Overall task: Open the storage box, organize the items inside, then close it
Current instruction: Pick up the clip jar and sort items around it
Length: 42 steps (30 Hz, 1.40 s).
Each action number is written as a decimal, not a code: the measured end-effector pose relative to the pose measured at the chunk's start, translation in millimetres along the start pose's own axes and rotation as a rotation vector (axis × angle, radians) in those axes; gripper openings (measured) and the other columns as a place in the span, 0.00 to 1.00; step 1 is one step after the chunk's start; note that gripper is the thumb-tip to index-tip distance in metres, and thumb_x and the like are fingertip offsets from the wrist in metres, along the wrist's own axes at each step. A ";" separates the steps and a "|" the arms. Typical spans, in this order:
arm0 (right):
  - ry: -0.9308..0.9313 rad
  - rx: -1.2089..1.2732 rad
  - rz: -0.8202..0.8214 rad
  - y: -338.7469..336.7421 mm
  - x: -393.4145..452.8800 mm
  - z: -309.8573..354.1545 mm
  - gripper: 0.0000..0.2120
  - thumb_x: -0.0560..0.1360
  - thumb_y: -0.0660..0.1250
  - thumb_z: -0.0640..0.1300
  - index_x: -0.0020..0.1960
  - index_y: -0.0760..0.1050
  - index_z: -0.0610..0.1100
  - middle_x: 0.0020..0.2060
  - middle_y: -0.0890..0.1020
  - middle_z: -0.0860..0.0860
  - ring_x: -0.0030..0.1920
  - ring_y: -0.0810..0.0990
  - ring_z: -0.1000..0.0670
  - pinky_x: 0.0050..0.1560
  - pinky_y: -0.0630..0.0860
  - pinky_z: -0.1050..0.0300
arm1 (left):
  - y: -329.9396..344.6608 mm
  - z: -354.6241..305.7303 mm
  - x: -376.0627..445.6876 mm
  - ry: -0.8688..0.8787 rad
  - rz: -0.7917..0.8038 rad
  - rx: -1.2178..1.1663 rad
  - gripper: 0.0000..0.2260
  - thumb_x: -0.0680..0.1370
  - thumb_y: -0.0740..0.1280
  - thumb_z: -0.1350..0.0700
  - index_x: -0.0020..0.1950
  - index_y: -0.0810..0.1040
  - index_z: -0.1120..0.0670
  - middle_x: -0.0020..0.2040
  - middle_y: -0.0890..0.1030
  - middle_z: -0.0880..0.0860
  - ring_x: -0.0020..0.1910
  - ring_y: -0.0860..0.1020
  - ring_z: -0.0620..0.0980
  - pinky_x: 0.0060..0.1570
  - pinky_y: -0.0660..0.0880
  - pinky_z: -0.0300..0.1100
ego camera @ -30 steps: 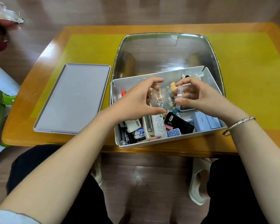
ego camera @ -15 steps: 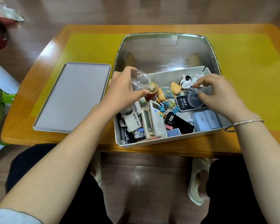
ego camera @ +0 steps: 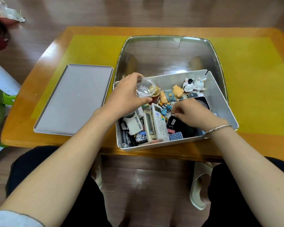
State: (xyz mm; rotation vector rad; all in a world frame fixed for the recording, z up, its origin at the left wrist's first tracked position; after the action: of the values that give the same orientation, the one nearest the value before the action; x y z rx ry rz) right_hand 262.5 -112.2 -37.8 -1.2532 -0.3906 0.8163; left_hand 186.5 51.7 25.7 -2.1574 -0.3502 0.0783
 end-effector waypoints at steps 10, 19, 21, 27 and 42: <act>0.036 0.524 -0.269 -47.0 -4.7 -11.3 0.07 0.74 0.69 0.44 0.41 0.79 0.41 0.37 0.82 0.47 0.36 0.78 0.51 0.40 0.73 0.64 | -0.5 2.7 1.6 -0.007 0.011 0.027 0.32 0.70 0.73 0.44 0.69 0.66 0.52 0.65 0.75 0.51 0.64 0.72 0.48 0.58 0.70 0.43; 0.008 0.280 -0.135 -18.1 5.1 -2.9 0.10 0.69 0.71 0.36 0.49 0.77 0.45 0.36 0.77 0.51 0.39 0.75 0.50 0.38 0.67 0.67 | 0.3 6.7 3.0 -0.016 0.007 0.071 0.34 0.68 0.74 0.43 0.69 0.67 0.52 0.64 0.75 0.50 0.63 0.73 0.48 0.55 0.68 0.40; -0.018 0.183 -0.101 -9.2 7.3 3.3 0.12 0.71 0.72 0.41 0.54 0.79 0.46 0.40 0.79 0.50 0.41 0.75 0.50 0.42 0.69 0.60 | 2.2 6.6 2.0 -0.012 0.018 0.070 0.35 0.68 0.74 0.43 0.70 0.66 0.53 0.65 0.75 0.51 0.63 0.73 0.48 0.54 0.67 0.39; 0.009 0.138 0.009 10.2 13.7 8.5 0.16 0.71 0.73 0.48 0.57 0.80 0.46 0.43 0.80 0.49 0.43 0.74 0.52 0.44 0.68 0.61 | 7.5 5.9 -0.3 -0.013 0.048 0.058 0.35 0.68 0.75 0.44 0.70 0.66 0.53 0.66 0.74 0.50 0.63 0.73 0.48 0.52 0.66 0.36; -0.105 0.062 0.075 13.4 18.3 25.1 0.02 0.71 0.72 0.43 0.43 0.79 0.46 0.41 0.76 0.51 0.43 0.75 0.50 0.41 0.68 0.59 | 19.3 2.4 0.3 0.018 0.079 0.028 0.36 0.68 0.75 0.43 0.71 0.65 0.51 0.65 0.76 0.49 0.64 0.73 0.48 0.56 0.70 0.42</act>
State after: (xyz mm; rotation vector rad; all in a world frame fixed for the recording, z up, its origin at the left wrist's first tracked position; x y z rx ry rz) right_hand 253.4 -80.6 -46.0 -1.1762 -0.4021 0.9542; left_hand 190.6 43.3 8.6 -2.1427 -0.2521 0.1076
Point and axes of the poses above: each hand's wrist, its own x-axis towards the middle knuckle, its own y-axis out of the palm, z = x × y, the point moved 8 cm from there along x, towards the middle knuckle
